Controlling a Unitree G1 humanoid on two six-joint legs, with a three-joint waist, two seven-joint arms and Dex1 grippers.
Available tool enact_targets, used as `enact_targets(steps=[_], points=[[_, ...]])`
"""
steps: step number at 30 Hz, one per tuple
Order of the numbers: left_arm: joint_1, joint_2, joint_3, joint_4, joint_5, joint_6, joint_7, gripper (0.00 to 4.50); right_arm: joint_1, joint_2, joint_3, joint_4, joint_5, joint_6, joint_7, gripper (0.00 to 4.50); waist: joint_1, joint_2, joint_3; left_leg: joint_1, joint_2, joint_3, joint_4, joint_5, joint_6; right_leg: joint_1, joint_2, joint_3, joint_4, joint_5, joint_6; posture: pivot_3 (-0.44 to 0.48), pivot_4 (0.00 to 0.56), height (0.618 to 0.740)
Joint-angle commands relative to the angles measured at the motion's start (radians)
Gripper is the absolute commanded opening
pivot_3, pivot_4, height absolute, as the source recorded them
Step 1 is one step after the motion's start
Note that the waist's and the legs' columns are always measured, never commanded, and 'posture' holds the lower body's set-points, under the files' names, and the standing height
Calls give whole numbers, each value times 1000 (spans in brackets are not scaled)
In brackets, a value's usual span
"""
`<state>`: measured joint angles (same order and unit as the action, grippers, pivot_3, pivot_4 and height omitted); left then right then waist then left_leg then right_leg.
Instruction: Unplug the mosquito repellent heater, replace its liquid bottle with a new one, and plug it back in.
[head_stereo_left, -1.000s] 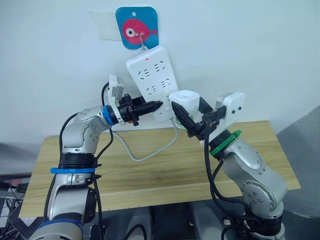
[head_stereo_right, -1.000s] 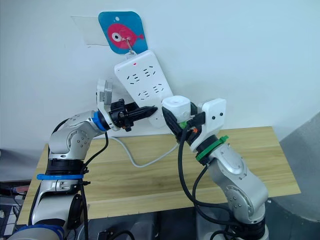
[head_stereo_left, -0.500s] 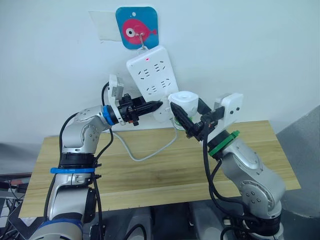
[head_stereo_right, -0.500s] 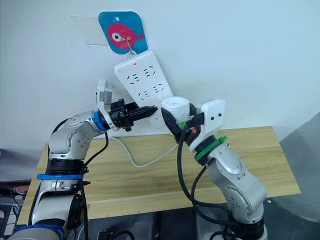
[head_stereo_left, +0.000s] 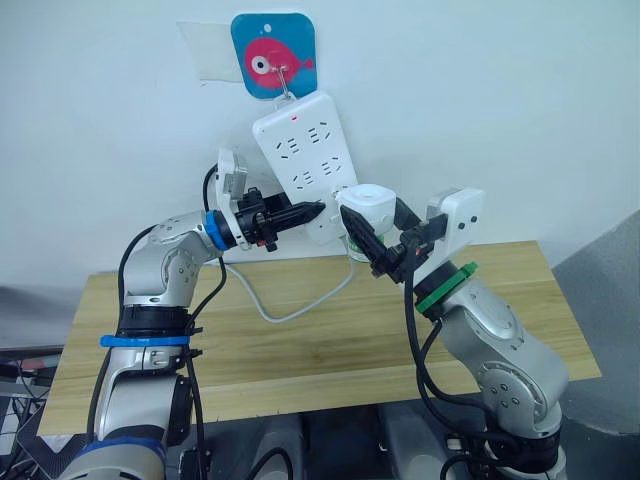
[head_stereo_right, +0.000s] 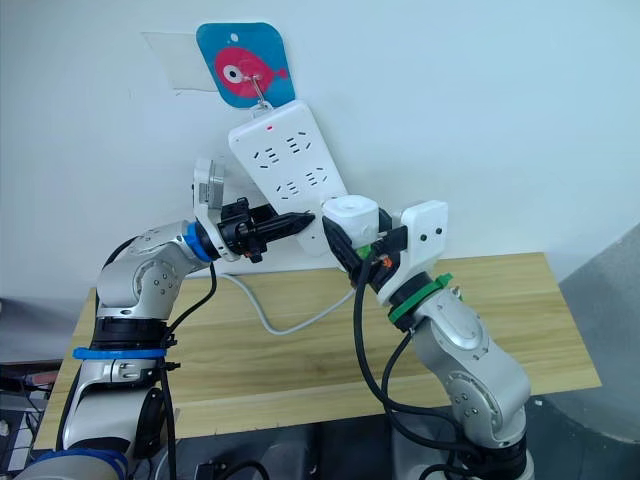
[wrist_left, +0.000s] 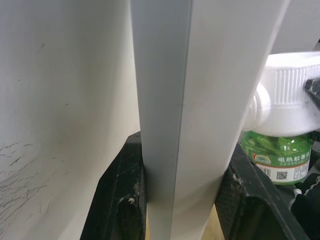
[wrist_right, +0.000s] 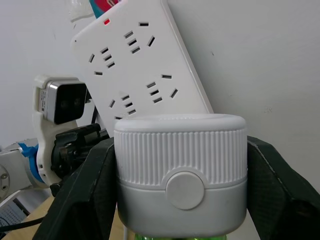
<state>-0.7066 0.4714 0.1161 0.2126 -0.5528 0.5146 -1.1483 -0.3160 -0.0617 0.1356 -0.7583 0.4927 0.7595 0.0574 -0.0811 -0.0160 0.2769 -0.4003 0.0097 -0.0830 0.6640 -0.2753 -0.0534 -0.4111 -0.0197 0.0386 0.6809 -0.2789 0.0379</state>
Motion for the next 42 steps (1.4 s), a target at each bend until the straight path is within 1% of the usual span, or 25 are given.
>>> enact_targets(steps=[1, 10, 23, 27, 31, 37, 42], points=[[-5, 5, -20, 11, 3, 10, -3, 1316, -13, 13, -12, -36, 7, -29, -5, 3063, 0, 0, 0, 0, 0, 0, 0, 0, 0, 0, 0, 0, 0, 0, 0, -110, 290, 740], [-1, 6, -21, 4, 0, 13, -5, 1316, -13, 10, -11, -30, -9, -26, -18, 3063, 0, 0, 0, 0, 0, 0, 0, 0, 0, 0, 0, 0, 0, 0, 0, -107, 283, 740], [6, -5, -23, -16, -9, 22, 5, 1316, -5, 54, 39, -34, -56, -35, -75, 3063, -1, 0, 0, 0, 0, 0, 0, 0, 0, 0, 0, 0, 0, 0, 0, -111, 274, 740], [12, -22, -19, -33, -16, 28, 29, 1316, -19, 25, 95, 8, -154, -44, -97, 3063, -1, 0, 0, 0, 0, 0, 0, 0, 0, 0, 0, 0, 0, 0, 0, -114, 274, 740], [27, -35, -11, -62, -35, 56, 63, 1316, -23, 39, 134, 60, -241, -96, -123, 3063, -2, 0, 0, 1, 0, 0, 0, 1, -1, 0, 0, 1, 0, 0, 0, -115, 281, 740], [15, -51, 33, -79, -85, 138, 129, 1316, -2, 87, 188, 115, -277, -170, -110, 3063, -4, 0, 0, 2, 1, 1, 0, 5, -3, 0, 1, 1, 1, 0, 3, -100, 297, 740], [27, -57, 38, -108, -95, 160, 141, 1316, -8, 129, 210, 210, -315, -258, -104, 3063, -5, 0, 1, 2, 2, 1, 0, 9, -4, 0, 3, 1, 1, 3, 4, -91, 301, 740]])
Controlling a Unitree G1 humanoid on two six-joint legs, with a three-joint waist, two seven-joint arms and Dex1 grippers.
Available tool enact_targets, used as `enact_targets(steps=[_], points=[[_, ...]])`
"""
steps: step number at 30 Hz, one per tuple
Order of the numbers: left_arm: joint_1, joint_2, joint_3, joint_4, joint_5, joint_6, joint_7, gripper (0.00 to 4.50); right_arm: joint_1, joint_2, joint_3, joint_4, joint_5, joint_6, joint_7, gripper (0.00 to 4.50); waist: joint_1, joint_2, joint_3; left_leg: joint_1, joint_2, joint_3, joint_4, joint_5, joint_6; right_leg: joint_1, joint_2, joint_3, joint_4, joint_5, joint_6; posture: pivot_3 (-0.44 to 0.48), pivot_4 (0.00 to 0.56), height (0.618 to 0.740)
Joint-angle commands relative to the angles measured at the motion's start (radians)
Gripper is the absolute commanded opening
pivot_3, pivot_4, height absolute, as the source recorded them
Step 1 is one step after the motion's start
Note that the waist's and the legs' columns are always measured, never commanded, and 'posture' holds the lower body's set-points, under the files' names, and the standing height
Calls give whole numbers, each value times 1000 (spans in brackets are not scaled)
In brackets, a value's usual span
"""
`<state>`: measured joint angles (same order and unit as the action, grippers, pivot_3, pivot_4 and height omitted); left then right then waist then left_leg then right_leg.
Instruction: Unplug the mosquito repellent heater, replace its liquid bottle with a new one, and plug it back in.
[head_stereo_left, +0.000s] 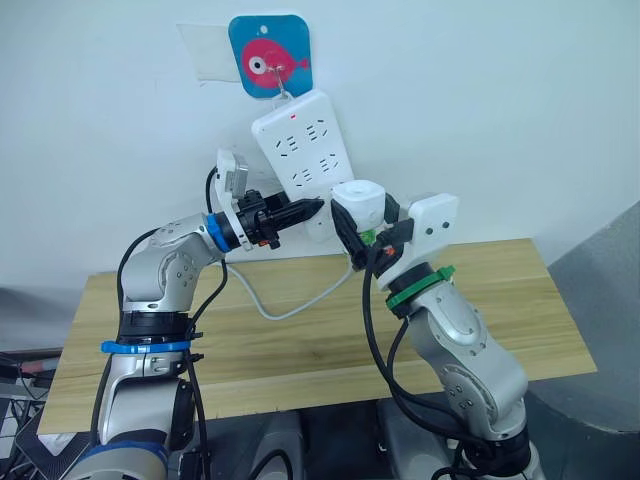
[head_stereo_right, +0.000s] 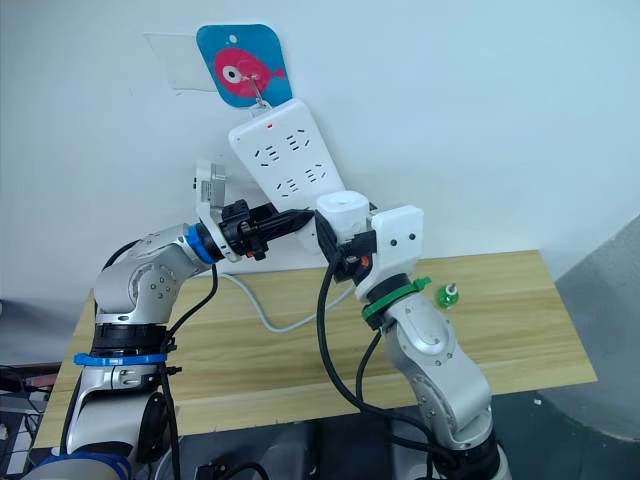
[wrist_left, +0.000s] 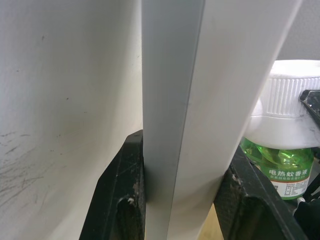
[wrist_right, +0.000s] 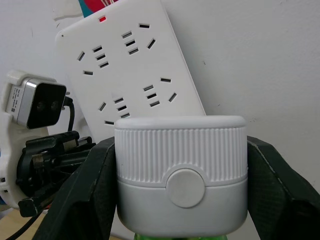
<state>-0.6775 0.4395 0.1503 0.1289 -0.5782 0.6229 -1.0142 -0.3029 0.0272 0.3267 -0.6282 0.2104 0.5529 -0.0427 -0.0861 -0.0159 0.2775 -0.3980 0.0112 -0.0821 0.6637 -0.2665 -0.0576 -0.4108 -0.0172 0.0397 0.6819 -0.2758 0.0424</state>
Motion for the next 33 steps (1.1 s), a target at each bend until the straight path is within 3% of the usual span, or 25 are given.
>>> enact_targets(steps=[1, 13, 33], points=[[2, -25, 3, -33, -71, 55, 5, 1316, -25, 47, 19, 99, -40, -68, -3, 3063, -1, 0, 0, 0, 0, 0, 0, 1, 0, 0, 1, 0, 0, 1, 0, -91, 301, 740], [13, -19, 8, -54, -70, 69, 2, 1316, -24, 57, 49, 184, -65, -139, 52, 3063, -1, 1, 1, 2, 2, 1, -1, 3, -3, 0, 8, 1, 0, 3, -1, -80, 305, 740], [3, -22, 5, -39, -52, 45, -4, 1316, 36, 51, 57, 157, -16, 32, 71, 3063, 0, 1, 1, 2, 3, 0, -4, 3, -4, 0, 8, 2, -2, 3, -2, -75, 301, 740]])
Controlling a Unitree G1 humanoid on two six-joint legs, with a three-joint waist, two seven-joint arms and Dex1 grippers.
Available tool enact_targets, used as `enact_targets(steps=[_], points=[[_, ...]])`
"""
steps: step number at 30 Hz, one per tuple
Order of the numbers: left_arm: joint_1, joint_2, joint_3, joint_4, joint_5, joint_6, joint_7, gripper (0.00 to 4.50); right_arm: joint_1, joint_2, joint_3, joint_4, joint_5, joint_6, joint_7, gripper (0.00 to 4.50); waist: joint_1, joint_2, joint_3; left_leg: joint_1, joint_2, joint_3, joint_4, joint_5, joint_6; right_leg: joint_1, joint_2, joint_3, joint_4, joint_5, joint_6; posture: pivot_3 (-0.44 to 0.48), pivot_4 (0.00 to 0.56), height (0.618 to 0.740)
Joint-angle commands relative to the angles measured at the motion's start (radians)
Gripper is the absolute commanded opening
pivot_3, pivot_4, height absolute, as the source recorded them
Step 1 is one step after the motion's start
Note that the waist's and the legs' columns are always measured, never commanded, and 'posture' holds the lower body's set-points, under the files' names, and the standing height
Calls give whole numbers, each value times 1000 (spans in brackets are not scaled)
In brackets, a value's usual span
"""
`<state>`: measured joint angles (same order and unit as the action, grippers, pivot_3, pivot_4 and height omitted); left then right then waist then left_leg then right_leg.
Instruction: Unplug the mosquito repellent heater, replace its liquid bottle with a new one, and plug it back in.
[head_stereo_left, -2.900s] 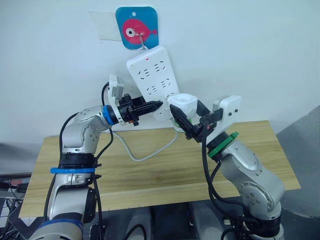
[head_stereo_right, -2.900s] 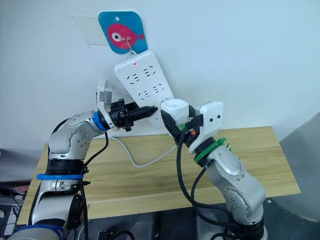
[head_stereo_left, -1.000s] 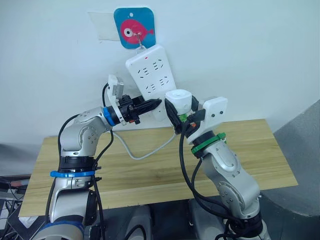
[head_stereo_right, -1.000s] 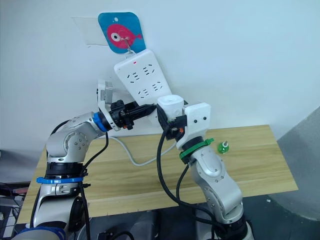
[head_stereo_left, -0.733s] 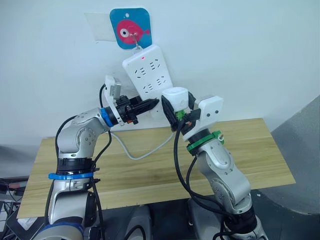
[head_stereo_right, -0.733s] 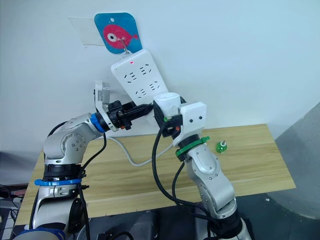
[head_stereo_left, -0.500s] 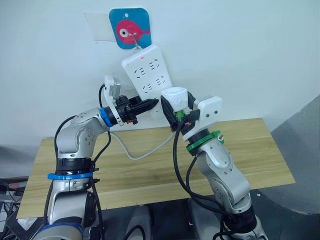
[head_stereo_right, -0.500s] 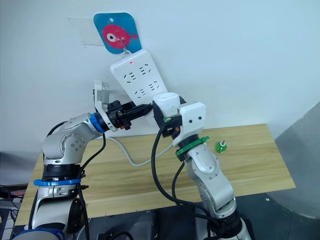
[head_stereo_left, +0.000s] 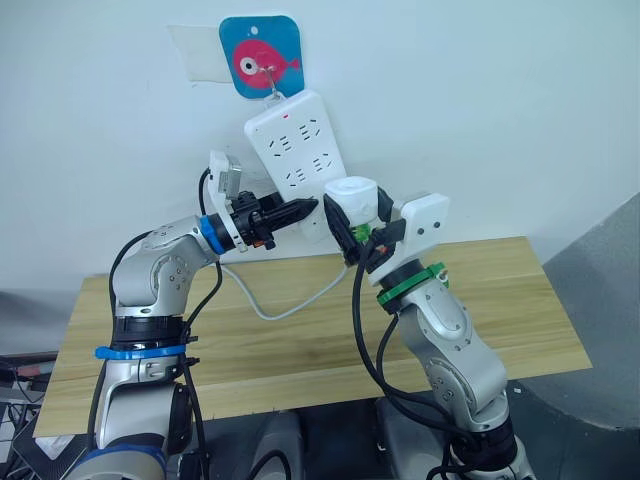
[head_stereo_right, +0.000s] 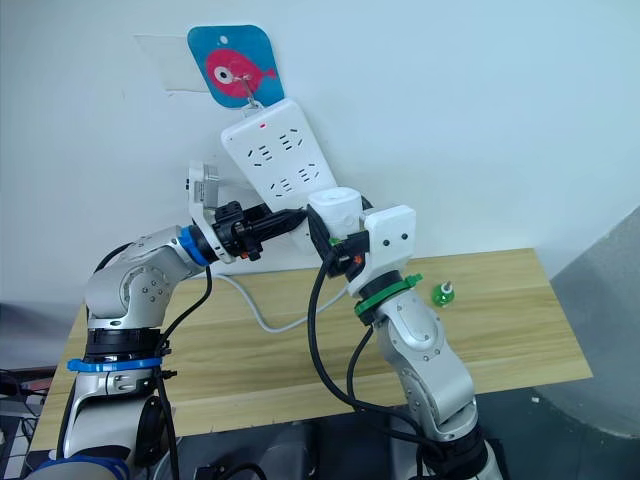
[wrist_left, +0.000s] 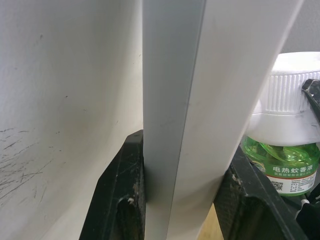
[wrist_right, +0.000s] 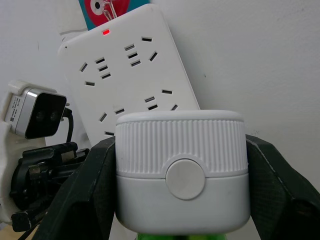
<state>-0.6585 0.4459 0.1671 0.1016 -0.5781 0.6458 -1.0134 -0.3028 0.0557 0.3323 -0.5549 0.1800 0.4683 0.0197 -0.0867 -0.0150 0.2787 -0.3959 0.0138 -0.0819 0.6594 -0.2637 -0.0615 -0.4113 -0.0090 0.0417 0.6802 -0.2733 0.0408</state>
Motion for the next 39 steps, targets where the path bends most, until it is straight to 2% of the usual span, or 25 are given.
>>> enact_targets(steps=[1, 10, 18, 26, 34, 39], points=[[-15, -28, -12, -12, -52, 21, -5, 1316, 37, 20, 53, 81, 14, 122, 11, 3063, 0, 0, 0, 0, 0, 0, 0, 0, 0, 0, 0, 0, 0, 0, 0, -75, 301, 740], [-14, -27, -16, -5, -45, 5, -13, 1316, 23, -46, 34, 47, 15, 228, 41, 3063, 1, 0, 0, 0, 0, 0, 0, 0, 0, 0, 0, 0, 0, 0, 0, -75, 288, 740], [-4, -24, -19, -11, -44, -8, -15, 1316, 2, -36, 8, 30, 17, 276, 44, 3063, 2, 0, 0, -1, 0, 0, -2, 0, 0, -1, -1, 0, -1, 0, 0, -68, 277, 740], [1, -31, -23, -15, -44, -15, -12, 1316, -92, -32, 13, 48, -9, 323, 52, 3063, 2, 0, 0, -1, 0, 0, -2, 0, 0, -1, 0, 0, -1, 0, 0, -72, 273, 740], [-6, -35, -22, -15, -56, -1, -11, 1316, -128, 3, 27, 152, -55, 277, 57, 3063, -3, 0, 0, 0, 0, 1, -2, 1, -2, -2, 0, 0, 0, 0, 0, -72, 273, 740], [-7, -30, -22, -15, -52, -3, -14, 1316, -156, -77, 82, 169, -122, 230, 116, 3063, -6, 0, 0, 2, 1, 1, -2, 3, -5, -2, 2, 1, 1, 2, 3, -68, 282, 740]])
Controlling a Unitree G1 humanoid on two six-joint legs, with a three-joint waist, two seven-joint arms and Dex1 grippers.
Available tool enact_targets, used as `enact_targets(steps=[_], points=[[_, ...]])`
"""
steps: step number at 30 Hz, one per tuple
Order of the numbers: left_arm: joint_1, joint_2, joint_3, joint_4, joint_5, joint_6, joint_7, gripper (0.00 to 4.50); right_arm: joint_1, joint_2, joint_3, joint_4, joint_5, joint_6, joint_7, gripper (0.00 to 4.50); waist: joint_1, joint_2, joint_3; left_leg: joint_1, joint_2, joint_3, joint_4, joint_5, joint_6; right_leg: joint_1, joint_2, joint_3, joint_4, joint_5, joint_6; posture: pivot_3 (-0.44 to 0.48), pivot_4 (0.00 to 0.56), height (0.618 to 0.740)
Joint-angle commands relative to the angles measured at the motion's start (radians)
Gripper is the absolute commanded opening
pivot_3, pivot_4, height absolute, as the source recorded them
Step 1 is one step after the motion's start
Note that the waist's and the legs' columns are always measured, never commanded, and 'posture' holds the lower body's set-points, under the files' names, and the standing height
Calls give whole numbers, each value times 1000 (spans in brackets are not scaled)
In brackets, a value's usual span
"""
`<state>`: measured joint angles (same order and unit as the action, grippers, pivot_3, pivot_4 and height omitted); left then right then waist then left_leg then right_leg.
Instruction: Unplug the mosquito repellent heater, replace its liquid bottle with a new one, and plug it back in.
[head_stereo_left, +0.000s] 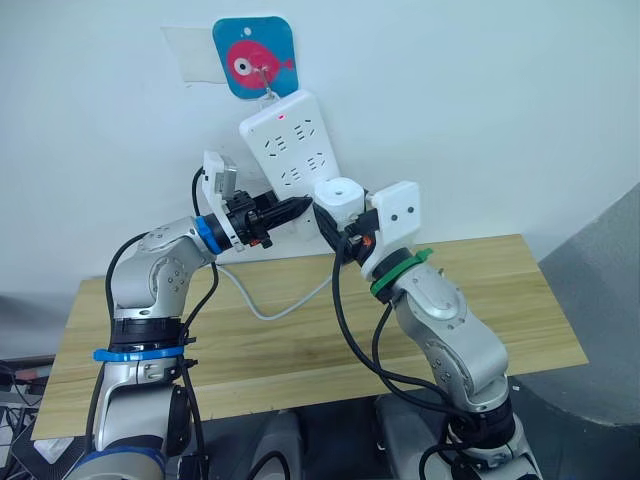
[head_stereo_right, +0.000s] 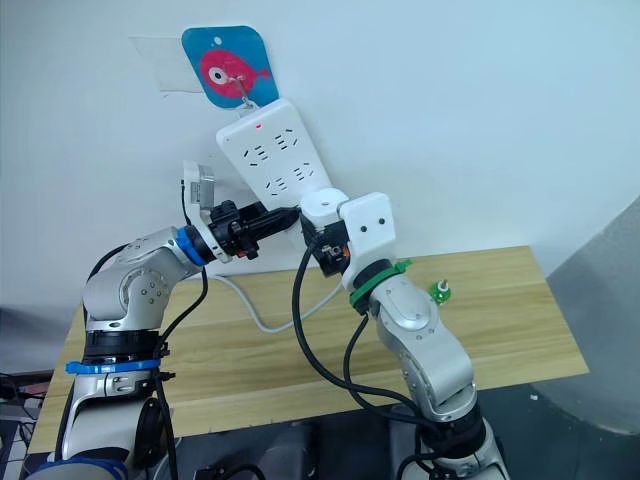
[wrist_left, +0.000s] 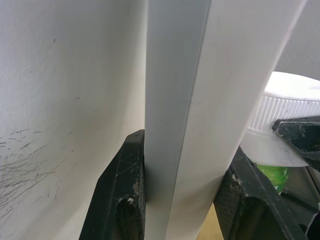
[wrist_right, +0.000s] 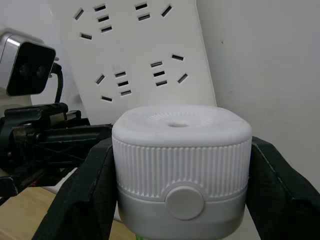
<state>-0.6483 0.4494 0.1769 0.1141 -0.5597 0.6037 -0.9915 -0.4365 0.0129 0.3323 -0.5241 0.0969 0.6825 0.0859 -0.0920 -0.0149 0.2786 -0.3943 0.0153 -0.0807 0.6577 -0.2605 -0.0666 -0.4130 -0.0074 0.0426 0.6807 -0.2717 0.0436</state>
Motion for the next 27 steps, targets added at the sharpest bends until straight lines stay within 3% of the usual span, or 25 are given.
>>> enact_targets(steps=[1, 11, 20, 21, 25, 27], points=[[-18, -32, -31, -27, -70, 39, -38, 1316, -22, -47, 90, 139, -48, 8, 57, 3063, -1, 0, 0, 0, 0, 0, 0, 0, 0, 0, 0, 0, 0, 0, 0, -68, 282, 740], [-23, -26, -36, -14, -57, 29, -50, 1316, -21, -101, 118, 148, -122, -37, 112, 3063, -1, 0, 0, 0, 0, 0, -2, 0, 0, -1, 1, 0, 0, 0, 0, -69, 281, 740], [-29, -26, -35, 4, -39, 17, -57, 1316, -2, -54, 52, 135, -96, -12, 112, 3063, 0, 0, 0, 0, 0, 0, -4, 1, -2, -1, 1, 0, 0, 0, 0, -72, 280, 740], [-30, -26, -33, 7, -39, 18, -53, 1316, 3, -48, 42, 124, -88, -4, 110, 3577, 0, 0, 0, 0, 0, 0, -4, 1, -2, -1, 1, 1, 0, 0, 0, -72, 280, 740], [-29, -8, -31, 40, -16, -9, -61, 1316, 48, -43, -18, -7, -27, 88, 130, 4476, 12, -2, 0, -4, 0, -2, -12, 5, -5, -7, 0, 0, -2, 0, -1, -74, 284, 740], [-26, 1, -34, 54, -9, -22, -69, 1316, 66, -71, -29, -67, -11, 128, 149, 4476, 13, -3, 0, -7, -1, -1, -13, 5, -5, -9, -1, -1, -2, 0, -1, -74, 284, 740]])
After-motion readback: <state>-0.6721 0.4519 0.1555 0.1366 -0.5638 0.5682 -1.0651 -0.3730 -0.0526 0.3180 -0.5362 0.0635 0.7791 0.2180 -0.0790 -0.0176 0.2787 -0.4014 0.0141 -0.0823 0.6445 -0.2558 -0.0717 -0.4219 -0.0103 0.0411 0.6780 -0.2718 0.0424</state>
